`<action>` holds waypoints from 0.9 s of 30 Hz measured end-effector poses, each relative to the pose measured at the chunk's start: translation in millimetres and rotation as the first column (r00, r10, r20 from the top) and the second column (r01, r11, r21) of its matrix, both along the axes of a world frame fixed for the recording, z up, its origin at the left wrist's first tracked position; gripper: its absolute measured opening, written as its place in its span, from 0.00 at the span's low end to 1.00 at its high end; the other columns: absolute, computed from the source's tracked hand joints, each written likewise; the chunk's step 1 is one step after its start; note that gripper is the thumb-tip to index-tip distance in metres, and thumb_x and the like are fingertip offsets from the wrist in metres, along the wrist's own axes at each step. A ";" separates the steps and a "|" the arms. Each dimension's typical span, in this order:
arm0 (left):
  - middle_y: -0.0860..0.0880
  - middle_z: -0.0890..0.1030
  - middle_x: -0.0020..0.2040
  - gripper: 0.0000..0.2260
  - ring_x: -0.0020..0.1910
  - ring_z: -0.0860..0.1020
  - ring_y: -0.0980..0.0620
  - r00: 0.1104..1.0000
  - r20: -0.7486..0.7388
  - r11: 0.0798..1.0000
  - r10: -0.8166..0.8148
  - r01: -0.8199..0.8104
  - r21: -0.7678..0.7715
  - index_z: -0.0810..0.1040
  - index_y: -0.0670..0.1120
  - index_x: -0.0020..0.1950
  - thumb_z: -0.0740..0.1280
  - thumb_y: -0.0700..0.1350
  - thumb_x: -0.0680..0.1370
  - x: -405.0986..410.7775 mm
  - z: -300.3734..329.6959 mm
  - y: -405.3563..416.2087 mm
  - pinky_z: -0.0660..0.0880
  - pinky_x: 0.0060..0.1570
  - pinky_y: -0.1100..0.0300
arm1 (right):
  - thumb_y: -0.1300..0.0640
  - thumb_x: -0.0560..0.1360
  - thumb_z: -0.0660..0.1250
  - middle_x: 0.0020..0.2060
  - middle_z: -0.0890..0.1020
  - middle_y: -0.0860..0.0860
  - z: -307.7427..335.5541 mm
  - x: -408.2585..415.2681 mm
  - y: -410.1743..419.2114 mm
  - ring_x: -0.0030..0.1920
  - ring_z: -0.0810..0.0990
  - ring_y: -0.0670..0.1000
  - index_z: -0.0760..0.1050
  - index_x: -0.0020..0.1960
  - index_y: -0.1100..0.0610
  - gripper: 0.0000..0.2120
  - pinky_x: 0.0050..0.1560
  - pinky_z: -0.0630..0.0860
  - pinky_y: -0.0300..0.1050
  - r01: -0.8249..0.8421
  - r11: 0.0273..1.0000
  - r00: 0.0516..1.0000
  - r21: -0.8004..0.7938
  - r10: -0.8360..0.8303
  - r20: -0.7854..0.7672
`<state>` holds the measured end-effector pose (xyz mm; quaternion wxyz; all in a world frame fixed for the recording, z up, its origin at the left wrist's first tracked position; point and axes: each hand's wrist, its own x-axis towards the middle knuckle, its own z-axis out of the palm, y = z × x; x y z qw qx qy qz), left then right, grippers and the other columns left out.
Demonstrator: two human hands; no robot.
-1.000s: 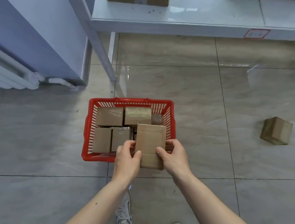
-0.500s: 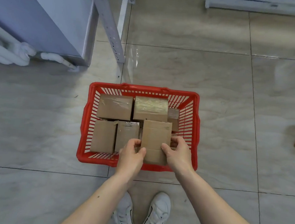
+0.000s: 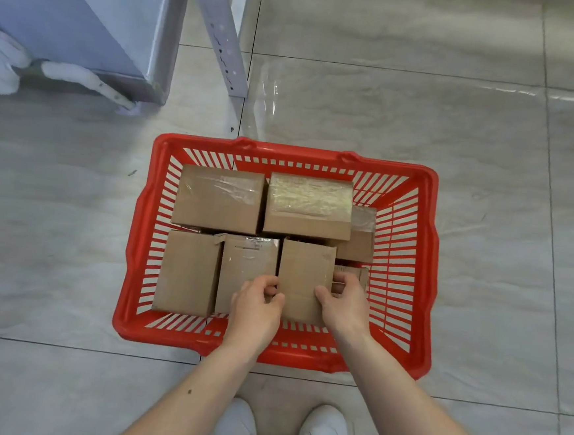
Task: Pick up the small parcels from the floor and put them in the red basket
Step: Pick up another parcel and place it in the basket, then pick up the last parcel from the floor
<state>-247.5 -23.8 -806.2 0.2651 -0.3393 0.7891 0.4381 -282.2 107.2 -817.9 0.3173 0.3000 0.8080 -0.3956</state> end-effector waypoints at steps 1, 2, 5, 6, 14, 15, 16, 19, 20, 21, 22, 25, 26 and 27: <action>0.49 0.79 0.54 0.12 0.55 0.77 0.49 1.000 -0.019 1.000 0.018 -0.018 -0.002 0.79 0.49 0.61 0.66 0.43 0.77 1.1 -2.3 -0.7 0.74 0.61 0.49 | 0.56 0.77 0.66 0.61 0.79 0.54 -3.0 -0.2 -0.1 0.60 0.78 0.55 0.69 0.67 0.55 0.19 0.58 0.79 0.55 -0.002 1.000 1.000 0.004 0.002 -0.003; 0.49 0.79 0.53 0.11 0.53 0.77 0.50 0.999 -0.032 1.000 0.031 -0.031 -0.006 0.79 0.50 0.58 0.66 0.42 0.77 1.7 -2.3 -1.1 0.75 0.60 0.50 | 0.56 0.77 0.66 0.61 0.79 0.54 -4.0 -0.2 -0.1 0.60 0.78 0.55 0.69 0.68 0.55 0.20 0.59 0.79 0.54 -0.010 1.000 1.000 0.007 0.010 -0.005; 0.50 0.80 0.50 0.09 0.51 0.78 0.52 0.998 -0.023 0.998 0.062 -0.062 0.011 0.79 0.49 0.56 0.65 0.41 0.78 2.7 4.4 -1.0 0.76 0.57 0.53 | 0.52 0.75 0.68 0.63 0.78 0.53 -0.2 2.1 1.8 0.61 0.78 0.54 0.68 0.69 0.53 0.23 0.59 0.79 0.55 -0.059 0.998 0.998 0.003 0.059 -0.010; 0.51 0.80 0.49 0.09 0.51 0.78 0.51 0.997 -0.013 0.997 0.072 -0.072 0.017 0.79 0.49 0.56 0.64 0.41 0.78 3.0 9.5 -0.7 0.75 0.57 0.53 | 0.50 0.74 0.69 0.64 0.77 0.53 3.7 3.4 3.6 0.62 0.77 0.55 0.67 0.70 0.52 0.26 0.60 0.78 0.56 -0.061 0.998 0.998 0.004 0.061 0.002; 0.50 0.81 0.49 0.07 0.52 0.78 0.49 1.000 0.013 1.000 0.020 -0.020 -0.016 0.80 0.49 0.53 0.65 0.43 0.77 -11.1 90.3 8.8 0.75 0.57 0.51 | 0.51 0.76 0.66 0.61 0.77 0.52 87.4 5.2 27.0 0.62 0.76 0.53 0.70 0.67 0.56 0.21 0.59 0.73 0.47 0.071 0.997 0.997 0.003 -0.071 0.028; 0.50 0.81 0.49 0.07 0.53 0.78 0.49 1.000 0.011 1.000 0.013 -0.013 -0.013 0.79 0.50 0.53 0.64 0.43 0.77 -14.6 103.2 12.2 0.75 0.58 0.50 | 0.52 0.76 0.66 0.60 0.77 0.51 99.6 5.0 30.5 0.61 0.76 0.52 0.71 0.66 0.56 0.20 0.57 0.72 0.45 0.079 0.997 0.997 -0.002 -0.079 0.015; 0.50 0.81 0.50 0.07 0.53 0.78 0.49 1.000 0.012 1.000 0.000 0.001 -0.010 0.79 0.50 0.53 0.64 0.44 0.77 -17.5 117.2 16.3 0.75 0.58 0.50 | 0.52 0.76 0.66 0.58 0.78 0.50 113.8 4.9 33.7 0.60 0.76 0.51 0.71 0.65 0.55 0.19 0.55 0.72 0.44 0.087 0.996 0.996 -0.002 -0.087 0.009; 0.52 0.81 0.50 0.06 0.53 0.78 0.51 0.999 -0.003 0.999 -0.049 0.049 0.003 0.79 0.51 0.52 0.65 0.45 0.77 -23.3 157.5 30.5 0.75 0.57 0.51 | 0.50 0.73 0.65 0.56 0.79 0.49 151.5 7.9 44.4 0.58 0.78 0.52 0.73 0.61 0.52 0.17 0.59 0.76 0.51 0.126 0.992 0.991 -0.012 -0.127 -0.041; 0.52 0.81 0.49 0.06 0.52 0.77 0.51 0.997 -0.006 0.997 -0.073 0.073 0.009 0.79 0.51 0.53 0.65 0.46 0.77 -24.9 170.9 35.8 0.75 0.56 0.53 | 0.49 0.72 0.65 0.55 0.80 0.49 163.3 10.1 48.9 0.57 0.79 0.52 0.74 0.59 0.52 0.17 0.59 0.77 0.54 0.147 0.989 0.988 -0.020 -0.148 -0.048; 0.53 0.81 0.49 0.06 0.52 0.78 0.52 0.996 -0.011 0.996 -0.093 0.093 0.015 0.79 0.51 0.52 0.66 0.46 0.77 -26.5 183.8 41.2 0.74 0.55 0.55 | 0.50 0.71 0.65 0.53 0.81 0.50 174.1 12.2 54.2 0.55 0.80 0.51 0.74 0.58 0.51 0.16 0.58 0.77 0.55 0.172 0.985 0.983 -0.035 -0.174 -0.055; 0.53 0.81 0.48 0.06 0.51 0.78 0.52 0.994 -0.023 0.994 -0.107 0.107 0.024 0.79 0.50 0.52 0.66 0.45 0.76 -28.6 195.9 46.7 0.74 0.53 0.56 | 0.51 0.71 0.66 0.51 0.81 0.50 185.9 13.8 59.8 0.53 0.80 0.51 0.74 0.56 0.52 0.15 0.57 0.77 0.56 0.196 0.979 0.978 -0.051 -0.199 -0.064; 0.53 0.82 0.47 0.04 0.49 0.79 0.53 0.989 -0.090 0.991 -0.115 0.120 0.052 0.79 0.50 0.49 0.66 0.45 0.76 -37.4 226.4 65.0 0.75 0.52 0.56 | 0.55 0.72 0.67 0.47 0.81 0.50 218.6 14.4 79.2 0.49 0.81 0.51 0.75 0.52 0.52 0.09 0.55 0.78 0.56 0.265 0.962 0.958 -0.073 -0.271 -0.096; 0.54 0.82 0.47 0.04 0.49 0.79 0.54 0.987 -0.109 0.990 -0.120 0.127 0.057 0.80 0.50 0.49 0.66 0.45 0.76 -40.1 234.7 71.7 0.75 0.51 0.57 | 0.56 0.72 0.68 0.46 0.81 0.50 227.7 14.5 86.1 0.49 0.82 0.51 0.75 0.50 0.52 0.07 0.55 0.79 0.55 0.291 0.953 0.949 -0.082 -0.298 -0.100; 0.55 0.82 0.47 0.04 0.49 0.79 0.55 0.984 -0.121 0.989 -0.131 0.139 0.057 0.80 0.50 0.50 0.66 0.45 0.76 -42.0 241.9 79.0 0.74 0.50 0.57 | 0.56 0.73 0.68 0.45 0.81 0.49 234.2 16.1 93.5 0.48 0.82 0.51 0.75 0.49 0.52 0.05 0.54 0.79 0.54 0.321 0.942 0.939 -0.095 -0.330 -0.101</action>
